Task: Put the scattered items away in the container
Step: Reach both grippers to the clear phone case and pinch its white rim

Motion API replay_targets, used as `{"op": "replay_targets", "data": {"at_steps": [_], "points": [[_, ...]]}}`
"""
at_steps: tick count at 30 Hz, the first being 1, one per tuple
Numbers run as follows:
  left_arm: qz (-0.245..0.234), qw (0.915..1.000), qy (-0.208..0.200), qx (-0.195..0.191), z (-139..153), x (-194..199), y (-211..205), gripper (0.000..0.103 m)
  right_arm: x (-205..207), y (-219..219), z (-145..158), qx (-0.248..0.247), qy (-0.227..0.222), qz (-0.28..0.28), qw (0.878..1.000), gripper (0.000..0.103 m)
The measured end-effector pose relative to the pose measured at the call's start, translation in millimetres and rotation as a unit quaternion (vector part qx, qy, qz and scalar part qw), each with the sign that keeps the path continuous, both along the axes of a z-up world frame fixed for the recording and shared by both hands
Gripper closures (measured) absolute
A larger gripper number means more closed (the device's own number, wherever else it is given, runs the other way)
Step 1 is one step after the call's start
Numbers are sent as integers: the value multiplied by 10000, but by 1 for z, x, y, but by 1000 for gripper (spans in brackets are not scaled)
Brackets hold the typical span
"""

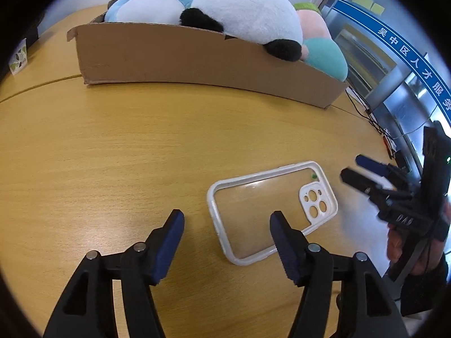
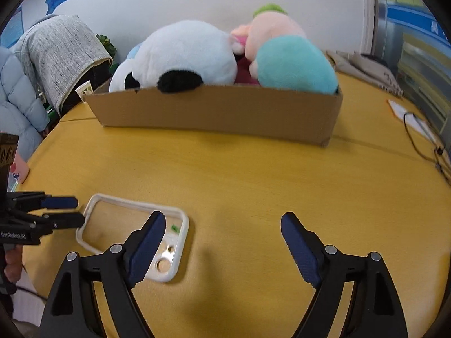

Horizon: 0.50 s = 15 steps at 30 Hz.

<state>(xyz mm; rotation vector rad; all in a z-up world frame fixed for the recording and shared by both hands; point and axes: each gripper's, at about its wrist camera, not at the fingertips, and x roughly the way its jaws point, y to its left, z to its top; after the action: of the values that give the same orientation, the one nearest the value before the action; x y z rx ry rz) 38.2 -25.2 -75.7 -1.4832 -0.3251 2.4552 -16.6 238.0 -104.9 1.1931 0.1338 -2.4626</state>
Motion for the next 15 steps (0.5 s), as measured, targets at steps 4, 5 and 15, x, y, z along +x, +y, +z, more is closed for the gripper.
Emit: {"op": "replay_targets", "data": {"at_steps": [4,5,15], "points": [[-6,9995,-10,-330,-4,-6,15,42,5,0,-18,146,-256,-59,9995,17],[-4,9992,-3,-404,-3,-6,18,43,5,-1,-21,127,-304,-37,9994,18],[105,9989,-60,-449,-6,-8,15,92,17,-24,-19,376,-148,372,9985,84]]}}
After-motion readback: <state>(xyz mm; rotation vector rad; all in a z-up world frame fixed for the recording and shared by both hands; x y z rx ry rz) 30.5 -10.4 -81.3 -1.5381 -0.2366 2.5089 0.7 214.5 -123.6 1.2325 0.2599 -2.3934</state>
